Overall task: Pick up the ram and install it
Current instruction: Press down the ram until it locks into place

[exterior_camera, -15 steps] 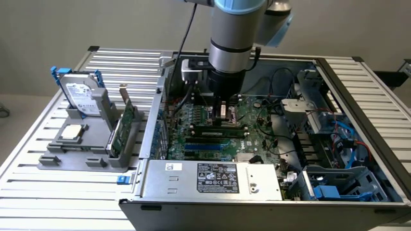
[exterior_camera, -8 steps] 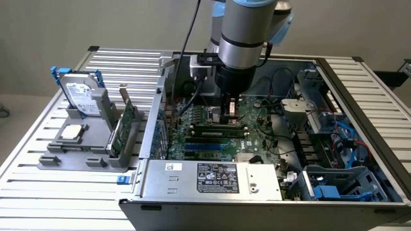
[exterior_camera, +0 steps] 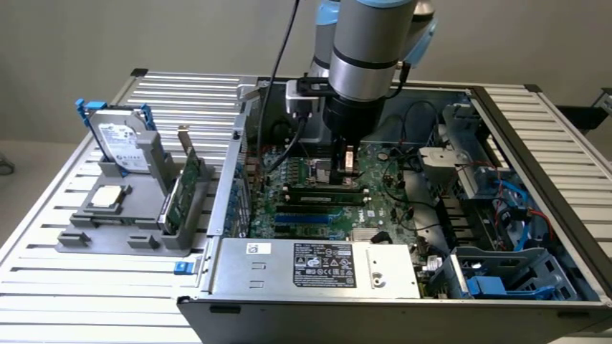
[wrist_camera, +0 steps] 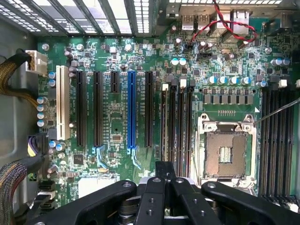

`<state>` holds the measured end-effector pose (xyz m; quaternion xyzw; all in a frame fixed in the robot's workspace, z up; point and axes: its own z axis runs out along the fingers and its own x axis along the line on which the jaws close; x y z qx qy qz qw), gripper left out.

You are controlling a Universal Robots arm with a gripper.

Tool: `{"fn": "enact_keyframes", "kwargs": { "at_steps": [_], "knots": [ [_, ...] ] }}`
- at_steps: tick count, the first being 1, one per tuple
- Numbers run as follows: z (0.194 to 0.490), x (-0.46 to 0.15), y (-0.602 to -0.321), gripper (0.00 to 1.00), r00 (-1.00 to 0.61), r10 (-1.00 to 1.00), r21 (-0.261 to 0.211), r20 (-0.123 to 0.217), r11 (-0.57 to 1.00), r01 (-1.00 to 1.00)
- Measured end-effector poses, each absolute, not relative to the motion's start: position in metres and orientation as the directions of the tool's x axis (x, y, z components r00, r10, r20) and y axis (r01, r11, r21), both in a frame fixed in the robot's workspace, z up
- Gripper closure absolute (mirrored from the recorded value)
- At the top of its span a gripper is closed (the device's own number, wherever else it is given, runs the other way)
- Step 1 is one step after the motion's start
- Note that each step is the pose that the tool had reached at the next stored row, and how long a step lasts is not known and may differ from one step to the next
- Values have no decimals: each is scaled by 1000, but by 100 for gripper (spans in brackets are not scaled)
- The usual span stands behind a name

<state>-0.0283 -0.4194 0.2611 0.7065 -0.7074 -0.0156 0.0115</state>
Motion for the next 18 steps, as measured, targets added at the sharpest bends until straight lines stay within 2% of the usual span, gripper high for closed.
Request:
{"fn": "enact_keyframes", "kwargs": {
  "at_steps": [10,18],
  "knots": [
    [261,-28,-419,89,2,-1000,38,-6,-2,-999],
    [260,-28,-419,89,-131,-991,38,-6,131,-991]
  ]
}}
